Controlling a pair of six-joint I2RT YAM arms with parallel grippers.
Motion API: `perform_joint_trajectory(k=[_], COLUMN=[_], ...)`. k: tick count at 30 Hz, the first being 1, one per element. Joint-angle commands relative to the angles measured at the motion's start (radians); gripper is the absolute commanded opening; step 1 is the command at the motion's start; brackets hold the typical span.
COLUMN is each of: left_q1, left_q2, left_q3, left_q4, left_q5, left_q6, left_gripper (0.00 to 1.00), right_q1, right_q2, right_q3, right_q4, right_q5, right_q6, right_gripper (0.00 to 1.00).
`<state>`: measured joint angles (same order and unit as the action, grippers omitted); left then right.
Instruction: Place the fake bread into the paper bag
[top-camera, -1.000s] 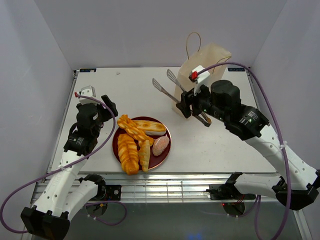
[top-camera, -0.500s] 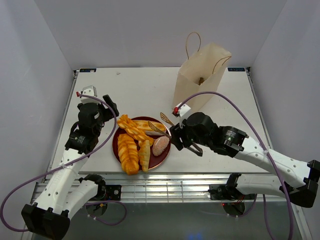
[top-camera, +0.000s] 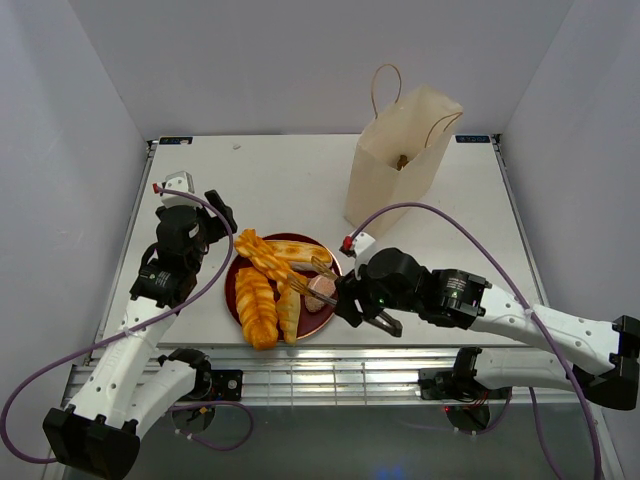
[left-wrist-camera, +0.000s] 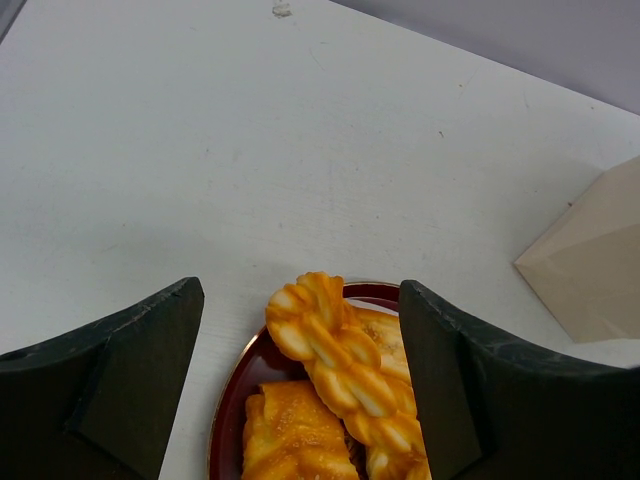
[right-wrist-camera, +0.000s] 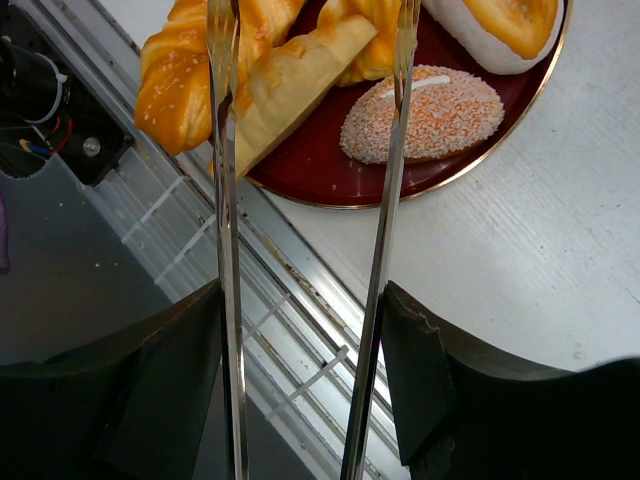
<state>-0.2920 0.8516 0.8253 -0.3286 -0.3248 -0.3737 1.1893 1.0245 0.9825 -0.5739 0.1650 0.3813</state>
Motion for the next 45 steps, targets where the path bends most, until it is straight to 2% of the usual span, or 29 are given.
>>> perform_joint_trajectory(k=[1, 8, 15, 22, 42, 45], left_q1=[-0.004, -0.004, -0.004, -0.006, -0.004, -0.004], left_q2=[0.000, 0.006, 0.010, 0.004, 0.003, 0.001], left_q3=[-0.009, -0.009, -0.009, -0.009, -0.009, -0.008], left_q4=[0.016, 0.017, 0.016, 0.017, 0.017, 0.017], left_q5=[0.006, 0.007, 0.015, 0.026, 0.036, 0.036], left_q6=[0.002, 0.002, 0.002, -0.001, -0.001, -0.002], left_gripper=[0.89, 0.89, 0.89, 0.89, 0.89, 0.89], right_q1=[0.027, 0.059, 0.081, 0.116, 0.119, 0.119], right_q2=[-0.009, -0.007, 0.008, 0.059, 0.171, 0.166], right_q3=[-0.016, -0.024, -0.074, -0.071, -0.054, -0.054], right_q4=[0.043, 0.014, 0.080, 0.082, 0.138, 0.131], right_q5=[-0.019, -0.018, -0.042, -0.030, 0.007, 0.025], right_q6=[0.047, 0.174, 0.217, 0.231, 0.237, 0.234], right_gripper=[0.66, 0.65, 0.65, 0.65, 0.65, 0.62])
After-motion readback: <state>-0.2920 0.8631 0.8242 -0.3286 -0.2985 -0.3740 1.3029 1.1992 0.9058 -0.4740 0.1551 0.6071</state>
